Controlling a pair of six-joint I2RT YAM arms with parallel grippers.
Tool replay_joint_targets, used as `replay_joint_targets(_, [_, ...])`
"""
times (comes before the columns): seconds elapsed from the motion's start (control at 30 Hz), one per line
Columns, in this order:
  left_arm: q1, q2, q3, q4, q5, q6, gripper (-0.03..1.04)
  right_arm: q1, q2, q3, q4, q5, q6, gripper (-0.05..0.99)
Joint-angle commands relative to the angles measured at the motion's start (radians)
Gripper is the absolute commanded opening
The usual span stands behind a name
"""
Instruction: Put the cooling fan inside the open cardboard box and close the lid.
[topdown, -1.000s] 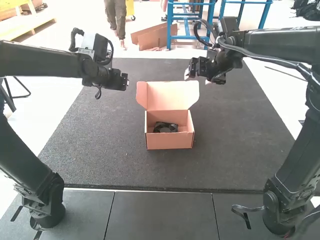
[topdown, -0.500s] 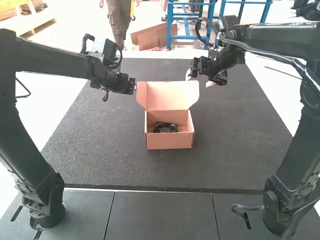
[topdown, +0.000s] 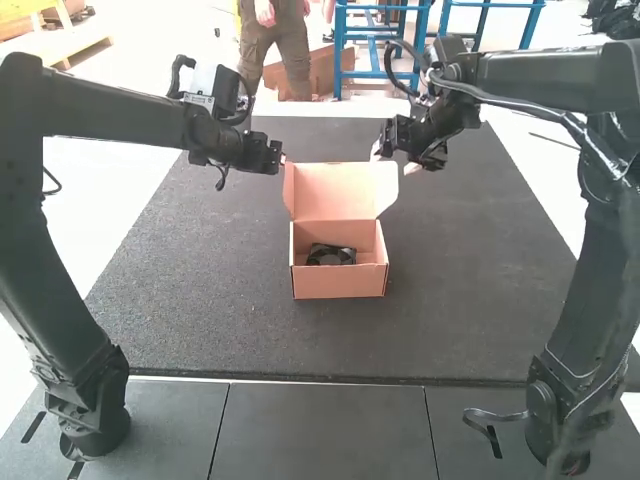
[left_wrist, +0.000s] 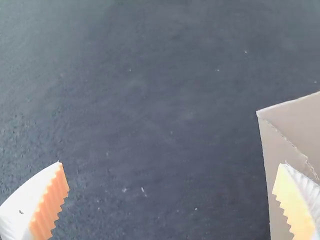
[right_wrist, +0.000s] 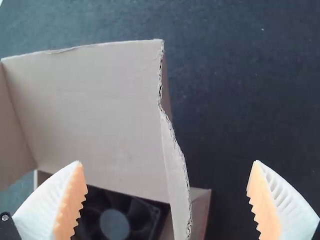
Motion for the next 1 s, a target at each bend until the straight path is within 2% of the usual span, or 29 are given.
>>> replay_joint_targets(0.0, [-0.004,0.01,0.032,0.009,0.032,-0.007,0.97,-0.006,0.007,0.035,0.004,-0.011,0.004,0.65])
replay_joint_targets(0.1, [-0.006,0.015,0.032,0.009,0.04,-0.007,0.97,-0.006,0.01,0.032,0.01,-0.013,0.006,0.55])
replay_joint_targets(0.27, [-0.006,0.022,0.031,0.007,0.047,-0.007,0.97,-0.003,0.021,0.034,0.009,-0.031,0.007,0.52])
replay_joint_targets(0.37, [-0.006,0.027,0.032,0.009,0.049,-0.007,0.97,-0.003,0.025,0.034,0.009,-0.034,0.012,0.39])
replay_joint_targets(0.63, [-0.006,0.03,0.032,0.007,0.051,-0.007,0.97,-0.001,0.031,0.034,0.012,-0.034,0.021,0.25])
replay_joint_targets(0.87, [-0.006,0.03,0.031,0.006,0.051,-0.007,0.97,-0.001,0.031,0.035,0.018,-0.034,0.026,0.19])
replay_joint_targets(0.97, [-0.006,0.03,0.029,0.007,0.051,-0.007,0.97,0.0,0.031,0.034,0.018,-0.034,0.03,0.09])
